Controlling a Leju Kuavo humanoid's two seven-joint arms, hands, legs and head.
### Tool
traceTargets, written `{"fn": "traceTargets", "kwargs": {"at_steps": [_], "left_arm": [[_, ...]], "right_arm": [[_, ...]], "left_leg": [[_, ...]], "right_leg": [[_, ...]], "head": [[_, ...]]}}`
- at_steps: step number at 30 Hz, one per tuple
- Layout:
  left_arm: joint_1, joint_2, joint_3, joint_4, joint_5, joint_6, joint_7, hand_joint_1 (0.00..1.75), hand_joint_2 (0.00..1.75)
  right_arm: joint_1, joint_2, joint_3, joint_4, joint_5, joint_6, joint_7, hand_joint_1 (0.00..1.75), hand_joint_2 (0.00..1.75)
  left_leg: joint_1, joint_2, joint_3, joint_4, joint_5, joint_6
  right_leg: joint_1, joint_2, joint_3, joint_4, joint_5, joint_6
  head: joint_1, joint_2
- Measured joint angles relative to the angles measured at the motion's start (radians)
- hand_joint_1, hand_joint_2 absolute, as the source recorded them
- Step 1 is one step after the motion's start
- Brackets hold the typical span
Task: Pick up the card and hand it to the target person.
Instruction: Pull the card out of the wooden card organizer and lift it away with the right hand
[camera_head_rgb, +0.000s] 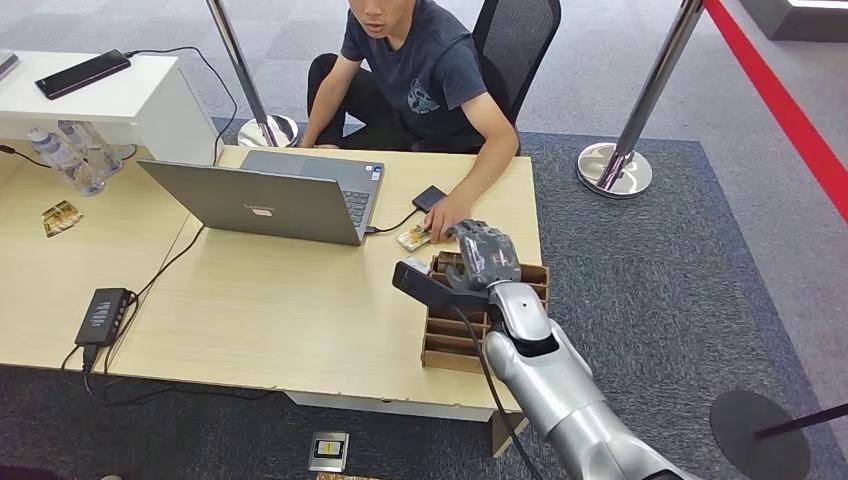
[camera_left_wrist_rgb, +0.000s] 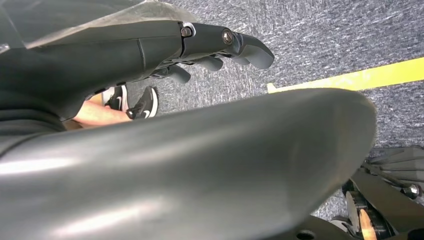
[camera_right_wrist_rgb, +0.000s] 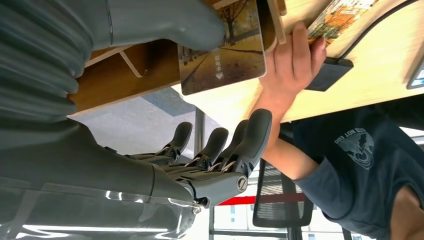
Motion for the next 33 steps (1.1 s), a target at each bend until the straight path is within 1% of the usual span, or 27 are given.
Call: {"fn": "traceTargets", "kwargs": {"at_steps": [3,6,9,12,13,14,16,33], "left_arm": [[0.000,0.000,0.000,0.000,-0.004,0.000,0.000,0.00,0.00],[0.000,0.000,0.000,0.000,-0.008,-0.001,0.000,0.00,0.00],[0.000,0.000,0.000,0.000,-0.011,-0.004,0.000,0.00,0.00],[0.000,0.000,0.000,0.000,-0.014,-0.006,-0.001,0.00,0.00],[0.000,0.000,0.000,0.000,-0.015,-0.007,-0.001,0.00,0.00],[0.000,0.000,0.000,0.000,-0.015,-0.007,-0.002,0.00,0.00],[0.000,0.000,0.000,0.000,-0.016,-0.007,-0.002,0.00,0.00],[-0.002,0.000,0.000,0.000,-0.021,-0.016,-0.003,0.00,0.00]], "right_arm": [[0.000,0.000,-0.004,0.010,0.002,-0.002,0.005,0.72,1.75],[0.001,-0.001,-0.007,0.016,0.008,-0.007,0.009,0.79,1.75],[0.003,-0.003,-0.012,0.016,0.017,-0.010,0.013,0.96,1.75],[0.008,-0.005,-0.017,0.015,0.025,-0.012,0.015,1.28,1.75],[0.009,-0.006,-0.019,0.014,0.027,-0.013,0.015,1.44,1.75],[0.011,-0.007,-0.021,0.013,0.029,-0.014,0.015,1.55,1.75],[0.015,-0.008,-0.025,0.009,0.033,-0.016,0.015,1.69,1.75],[0.047,-0.018,-0.057,-0.048,0.070,-0.024,0.014,1.75,1.75]], "left_leg": [[0.000,0.000,0.000,0.000,0.000,0.000],[0.000,0.000,0.000,0.000,0.000,0.000],[0.000,0.000,0.000,0.000,0.000,0.000],[0.000,0.000,0.000,0.000,0.000,0.000],[0.000,0.000,0.000,0.000,0.000,0.000],[0.000,0.000,0.000,0.000,0.000,0.000],[0.000,0.000,0.000,0.000,0.000,0.000],[0.000,0.000,0.000,0.000,0.000,0.000]], "right_leg": [[0.000,0.000,0.000,0.000,0.000,0.000],[0.000,0.000,0.000,0.000,0.000,0.000],[0.000,0.000,0.000,0.000,0.000,0.000],[0.000,0.000,0.000,0.000,0.000,0.000],[0.000,0.000,0.000,0.000,0.000,0.000],[0.000,0.000,0.000,0.000,0.000,0.000],[0.000,0.000,0.000,0.000,0.000,0.000],[0.000,0.000,0.000,0.000,0.000,0.000]], "head": [[0.000,0.000],[0.000,0.000],[0.000,0.000],[0.000,0.000],[0.000,0.000],[0.000,0.000],[0.000,0.000],[0.000,0.000]]}}
